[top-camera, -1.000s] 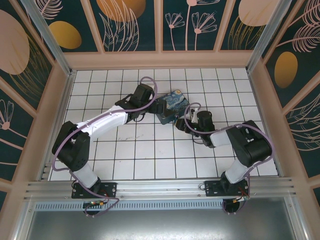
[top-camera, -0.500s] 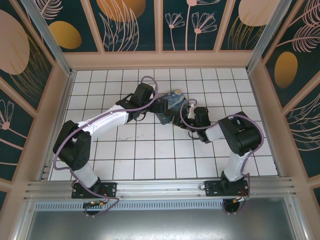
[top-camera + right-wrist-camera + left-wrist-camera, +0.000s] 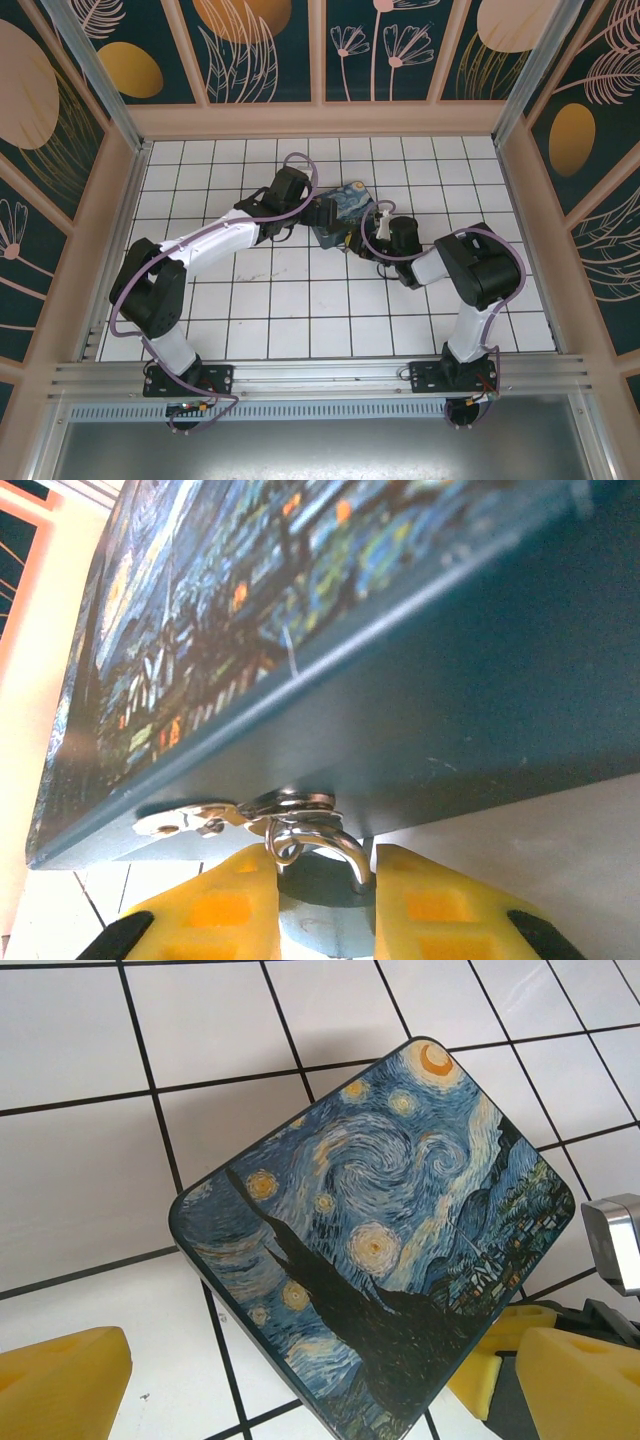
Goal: Unlock the padlock with the key
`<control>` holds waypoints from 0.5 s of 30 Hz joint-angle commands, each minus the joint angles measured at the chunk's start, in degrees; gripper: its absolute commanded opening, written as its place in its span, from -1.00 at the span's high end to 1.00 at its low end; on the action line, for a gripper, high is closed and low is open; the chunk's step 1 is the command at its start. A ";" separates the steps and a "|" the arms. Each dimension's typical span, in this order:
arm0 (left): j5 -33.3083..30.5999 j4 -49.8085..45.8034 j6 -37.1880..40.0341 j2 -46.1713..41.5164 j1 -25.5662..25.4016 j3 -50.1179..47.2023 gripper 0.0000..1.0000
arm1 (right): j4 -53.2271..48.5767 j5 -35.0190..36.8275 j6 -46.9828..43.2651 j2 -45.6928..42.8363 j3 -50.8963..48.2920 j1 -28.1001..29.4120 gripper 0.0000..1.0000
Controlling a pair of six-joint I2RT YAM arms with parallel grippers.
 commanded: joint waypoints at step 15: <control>5.16 1.72 -3.79 -2.91 0.38 -1.39 -0.97 | 2.66 -4.05 3.66 -0.70 -3.14 -0.30 0.20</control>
